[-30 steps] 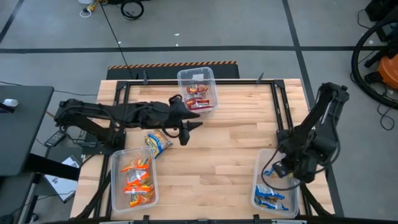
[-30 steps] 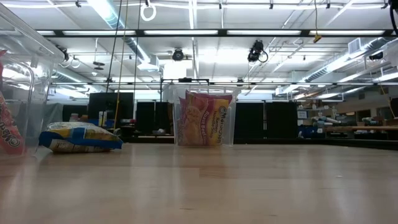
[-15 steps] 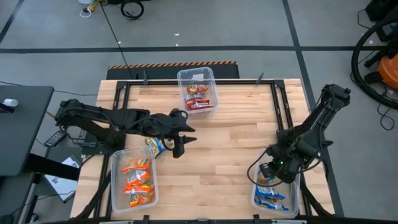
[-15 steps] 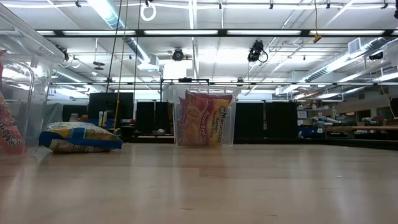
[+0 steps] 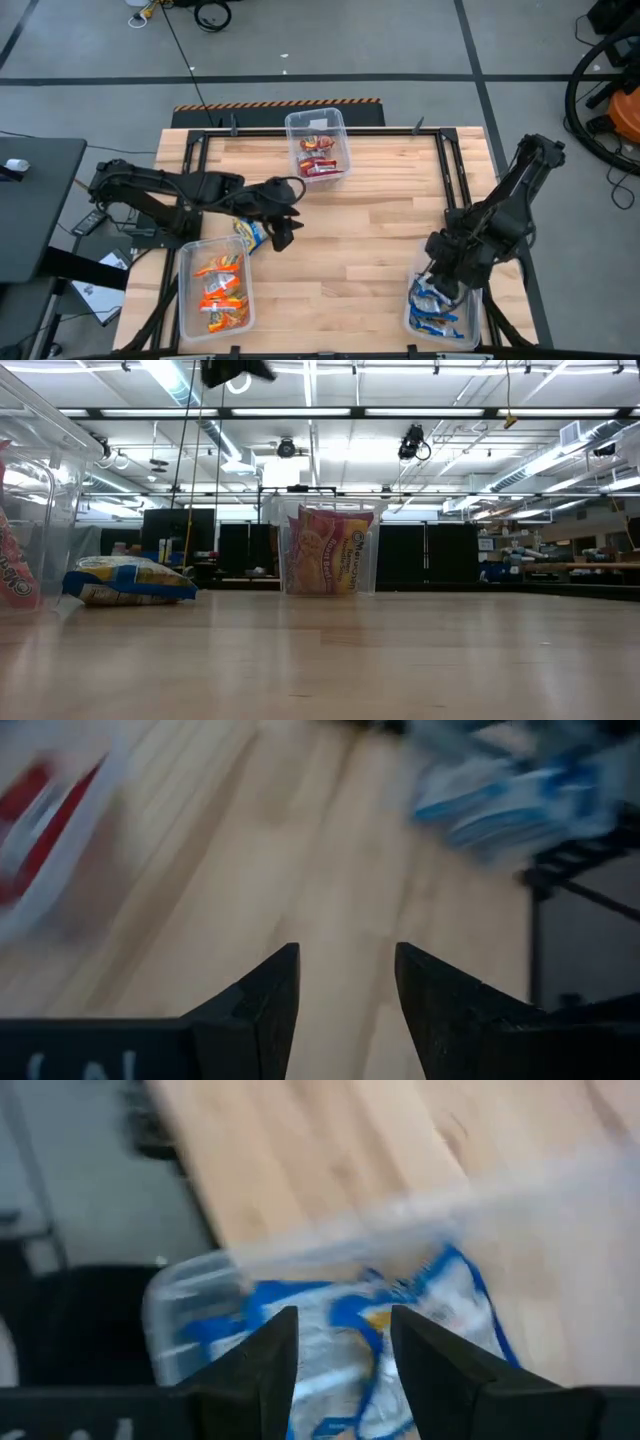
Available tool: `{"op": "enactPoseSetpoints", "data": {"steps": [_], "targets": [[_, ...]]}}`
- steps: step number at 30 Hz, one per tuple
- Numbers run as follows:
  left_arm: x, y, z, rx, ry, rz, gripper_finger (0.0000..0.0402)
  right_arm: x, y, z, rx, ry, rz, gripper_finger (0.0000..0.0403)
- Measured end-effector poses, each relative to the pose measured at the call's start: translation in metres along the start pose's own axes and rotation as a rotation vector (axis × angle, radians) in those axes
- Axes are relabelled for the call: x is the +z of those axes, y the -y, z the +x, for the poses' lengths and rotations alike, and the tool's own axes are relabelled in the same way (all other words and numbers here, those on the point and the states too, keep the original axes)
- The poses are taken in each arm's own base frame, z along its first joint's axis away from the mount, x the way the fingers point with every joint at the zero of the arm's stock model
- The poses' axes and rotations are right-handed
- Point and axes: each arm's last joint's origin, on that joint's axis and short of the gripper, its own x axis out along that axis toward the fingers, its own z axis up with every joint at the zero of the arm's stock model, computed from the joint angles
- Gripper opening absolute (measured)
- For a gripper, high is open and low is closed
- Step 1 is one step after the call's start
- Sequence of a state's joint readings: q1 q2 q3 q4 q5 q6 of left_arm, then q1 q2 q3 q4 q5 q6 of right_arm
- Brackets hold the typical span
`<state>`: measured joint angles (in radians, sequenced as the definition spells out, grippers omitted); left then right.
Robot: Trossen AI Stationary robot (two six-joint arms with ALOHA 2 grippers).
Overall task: Sort Maruchan noodles
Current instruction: Put the blue noodle pack into the bottom right transparent bin
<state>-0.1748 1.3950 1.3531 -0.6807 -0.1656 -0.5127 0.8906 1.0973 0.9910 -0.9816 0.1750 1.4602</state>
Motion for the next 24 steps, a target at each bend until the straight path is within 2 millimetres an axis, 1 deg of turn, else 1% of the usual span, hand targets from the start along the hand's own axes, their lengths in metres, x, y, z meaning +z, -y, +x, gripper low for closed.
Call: {"op": "enactPoseSetpoints", "data": {"steps": [3, 5, 7, 9, 11, 14, 15, 18, 22, 24], "targets": [[-0.008, -0.013, 0.000, 0.109, -0.091, -0.089, 0.0172, 0.008, -0.013, -0.020, 0.063, 0.059, -0.157, 0.0165], [-0.014, -0.022, 0.000, 0.182, -0.169, -0.136, 0.0172, 0.017, -0.018, -0.033, 0.070, 0.145, -0.232, 0.0164], [-0.020, -0.030, 0.006, 0.231, -0.258, -0.184, 0.0178, 0.026, -0.024, -0.046, 0.076, 0.258, -0.282, 0.0164], [-0.027, -0.038, 0.012, 0.269, -0.321, -0.230, 0.0191, 0.035, -0.028, -0.059, 0.066, 0.371, -0.315, 0.0164], [-0.030, -0.044, 0.019, 0.264, -0.333, -0.273, 0.0210, 0.043, -0.030, -0.069, 0.051, 0.455, -0.334, 0.0164], [-0.047, -0.065, 0.035, 0.361, -0.427, -0.401, 0.0240, 0.051, -0.032, -0.082, 0.060, 0.499, -0.348, 0.0164], [-0.052, -0.073, 0.039, 0.391, -0.455, -0.439, 0.0248, 0.052, -0.032, -0.085, 0.068, 0.497, -0.350, 0.0164], [-0.063, -0.096, 0.041, 0.466, -0.505, -0.520, 0.0260, 0.054, -0.032, -0.088, 0.094, 0.481, -0.341, 0.0164], [-0.075, -0.120, 0.044, 0.479, -0.561, -0.576, 0.0256, 0.054, -0.032, -0.088, 0.092, 0.473, -0.342, 0.0164], [-0.085, -0.134, 0.048, 0.475, -0.598, -0.601, 0.0250, 0.055, -0.032, -0.087, 0.086, 0.473, -0.340, 0.0164]]}}
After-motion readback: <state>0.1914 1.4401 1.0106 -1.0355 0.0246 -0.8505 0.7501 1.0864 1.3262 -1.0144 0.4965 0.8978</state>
